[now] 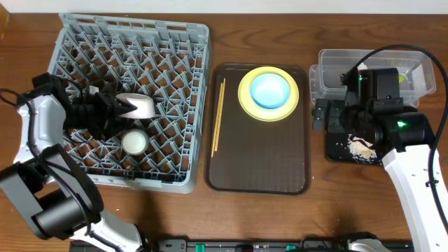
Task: Sort waste into correct bins and load items into the dishwasher
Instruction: 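Reach the left gripper toward the blue bowl on the yellow plate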
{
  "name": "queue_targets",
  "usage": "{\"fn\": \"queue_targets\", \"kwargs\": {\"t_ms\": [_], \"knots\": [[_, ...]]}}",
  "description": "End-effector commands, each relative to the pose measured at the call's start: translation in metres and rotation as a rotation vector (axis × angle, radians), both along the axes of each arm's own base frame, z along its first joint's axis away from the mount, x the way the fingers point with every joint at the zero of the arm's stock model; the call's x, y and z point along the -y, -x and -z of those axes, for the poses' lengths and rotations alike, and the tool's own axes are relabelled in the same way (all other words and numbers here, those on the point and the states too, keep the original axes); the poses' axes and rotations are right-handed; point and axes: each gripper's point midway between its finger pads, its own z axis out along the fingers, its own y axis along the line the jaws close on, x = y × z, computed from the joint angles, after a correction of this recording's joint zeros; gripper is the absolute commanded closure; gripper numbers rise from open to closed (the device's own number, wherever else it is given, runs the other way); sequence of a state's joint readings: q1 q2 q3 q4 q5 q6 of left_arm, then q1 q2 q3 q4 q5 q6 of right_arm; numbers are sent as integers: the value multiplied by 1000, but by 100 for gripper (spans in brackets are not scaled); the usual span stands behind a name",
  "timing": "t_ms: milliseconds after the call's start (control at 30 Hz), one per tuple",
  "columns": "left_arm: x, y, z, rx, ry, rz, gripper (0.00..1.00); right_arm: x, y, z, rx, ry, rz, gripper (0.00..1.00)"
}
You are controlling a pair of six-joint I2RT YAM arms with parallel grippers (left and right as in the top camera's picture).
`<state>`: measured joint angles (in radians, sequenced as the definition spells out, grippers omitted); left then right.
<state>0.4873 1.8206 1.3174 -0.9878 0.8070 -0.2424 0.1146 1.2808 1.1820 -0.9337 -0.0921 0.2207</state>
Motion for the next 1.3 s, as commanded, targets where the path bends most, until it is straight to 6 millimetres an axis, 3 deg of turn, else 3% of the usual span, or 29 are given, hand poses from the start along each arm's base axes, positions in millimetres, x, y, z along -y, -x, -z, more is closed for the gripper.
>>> {"fn": "queue_targets", "kwargs": {"t_ms": [0, 100, 200, 300, 367, 400, 600, 667, 733, 867, 1000, 1100, 1267], "knots": [[-9, 3, -17, 59, -109, 16, 45, 5, -1, 1, -3, 5, 22, 1], [-6, 3, -47, 149, -157, 19, 44, 5, -1, 1, -3, 6, 22, 1], [8, 4, -82, 277, -252, 74, 44, 11, -2, 1, -1, 33, 45, 2], [42, -2, -107, 406, -431, 208, 44, 17, -3, 1, 3, 52, 76, 2], [66, -8, -112, 458, -476, 282, 44, 17, -2, 1, 1, 52, 76, 2], [92, -15, -113, 504, -502, 354, 44, 18, -2, 2, -1, 59, 76, 2], [182, -35, -100, 651, -601, 605, 44, 46, 9, 7, -48, 139, 227, 3], [213, -43, -90, 718, -638, 697, 37, 48, 10, 8, -55, 138, 237, 2], [247, -51, -77, 785, -663, 780, 31, 49, 11, 9, -60, 139, 239, 2], [307, -60, -48, 887, -647, 892, 31, 49, 13, 9, -69, 141, 239, 1], [340, -59, -24, 916, -669, 943, 31, 49, 15, 10, -77, 143, 238, 1], [362, -56, -20, 989, -701, 1003, 30, 49, 15, 10, -78, 143, 238, 1], [385, -53, -2, 1012, -728, 1029, 30, 50, 19, 12, -95, 146, 237, 1]]}}
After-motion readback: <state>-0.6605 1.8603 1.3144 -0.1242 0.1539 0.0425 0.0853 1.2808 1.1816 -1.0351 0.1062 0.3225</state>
